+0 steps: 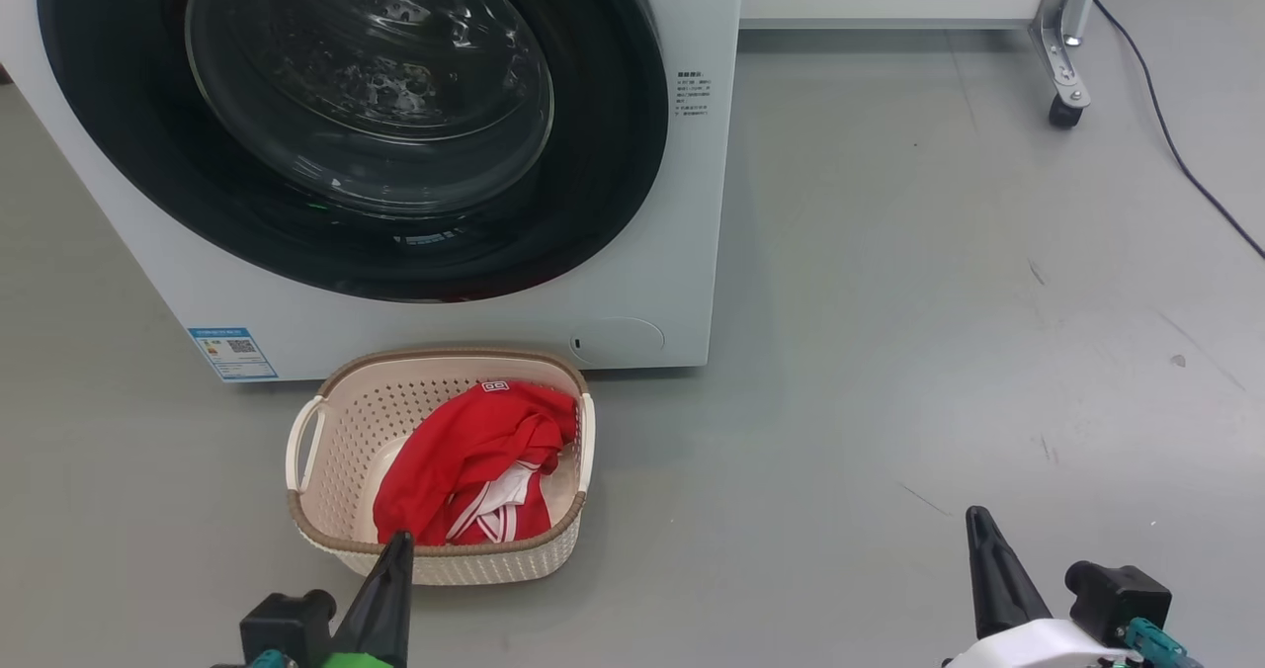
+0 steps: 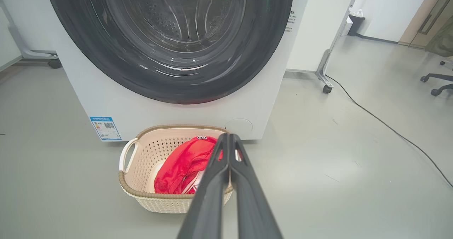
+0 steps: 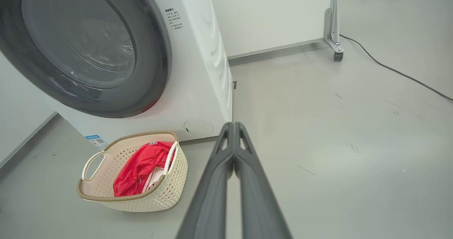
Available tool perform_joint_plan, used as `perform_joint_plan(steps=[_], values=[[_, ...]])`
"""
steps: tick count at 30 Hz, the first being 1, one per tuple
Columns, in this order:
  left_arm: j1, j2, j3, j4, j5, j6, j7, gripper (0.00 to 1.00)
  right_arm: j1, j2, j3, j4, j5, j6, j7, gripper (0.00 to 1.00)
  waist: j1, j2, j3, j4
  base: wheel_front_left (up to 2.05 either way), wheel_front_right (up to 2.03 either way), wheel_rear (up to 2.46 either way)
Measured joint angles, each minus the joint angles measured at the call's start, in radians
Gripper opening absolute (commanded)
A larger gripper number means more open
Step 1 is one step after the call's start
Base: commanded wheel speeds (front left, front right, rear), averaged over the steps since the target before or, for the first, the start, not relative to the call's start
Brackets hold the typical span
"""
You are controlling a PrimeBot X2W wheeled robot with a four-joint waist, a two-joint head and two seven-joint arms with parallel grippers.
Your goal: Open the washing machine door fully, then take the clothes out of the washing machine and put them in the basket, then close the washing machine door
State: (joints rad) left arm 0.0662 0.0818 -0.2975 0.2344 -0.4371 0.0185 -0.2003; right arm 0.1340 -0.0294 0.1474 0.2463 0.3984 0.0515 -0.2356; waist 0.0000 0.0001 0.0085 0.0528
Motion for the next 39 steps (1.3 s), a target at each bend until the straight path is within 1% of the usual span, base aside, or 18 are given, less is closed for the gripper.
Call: perform_joint_plan(steps=[4, 7, 22, 25, 28, 30, 39], values=[[0.0, -0.001, 0.012, -0.002, -0.063, -0.008, 0.015, 0.0, -0.002, 0.0, -0.009, -0.003, 0.068, 0.001, 0.012, 0.0, 0.0, 0.0, 0.0, -0.002, 0.0, 0.0, 0.0], [0.0, -0.002, 0.024, -0.003, -0.101, -0.015, 0.023, 0.0, -0.002, 0.0, -0.017, -0.004, 0.109, 0.008, 0.021, 0.0, 0.0, 0.0, 0.0, -0.004, 0.0, 0.0, 0.0], [-0.004, -0.006, 0.076, -0.005, -0.288, -0.026, 0.067, 0.0, -0.024, -0.003, -0.054, -0.007, 0.301, 0.009, 0.072, 0.0, 0.0, 0.0, -0.001, -0.012, 0.0, 0.0, 0.0], [-0.005, -0.006, 0.087, -0.004, -0.323, -0.033, 0.077, 0.0, -0.028, -0.004, -0.062, -0.007, 0.341, 0.009, 0.079, 0.0, 0.0, 0.0, -0.001, -0.014, 0.0, 0.0, 0.0], [-0.007, -0.005, 0.1, -0.004, -0.36, -0.034, 0.086, 0.0, -0.031, -0.006, -0.068, -0.007, 0.378, 0.018, 0.091, 0.0, 0.0, 0.0, -0.001, -0.016, 0.0, 0.0, 0.0], [-0.011, -0.005, 0.105, -0.003, -0.386, -0.035, 0.091, 0.0, -0.035, -0.007, -0.073, -0.007, 0.407, 0.018, 0.098, 0.0, 0.0, 0.0, -0.001, -0.017, 0.0, 0.0, 0.0], [-0.023, -0.006, 0.137, 0.001, -0.496, -0.056, 0.117, 0.0, -0.053, -0.012, -0.094, -0.005, 0.524, 0.022, 0.126, 0.0, 0.0, 0.0, -0.002, -0.022, 0.0, 0.0, 0.0]])
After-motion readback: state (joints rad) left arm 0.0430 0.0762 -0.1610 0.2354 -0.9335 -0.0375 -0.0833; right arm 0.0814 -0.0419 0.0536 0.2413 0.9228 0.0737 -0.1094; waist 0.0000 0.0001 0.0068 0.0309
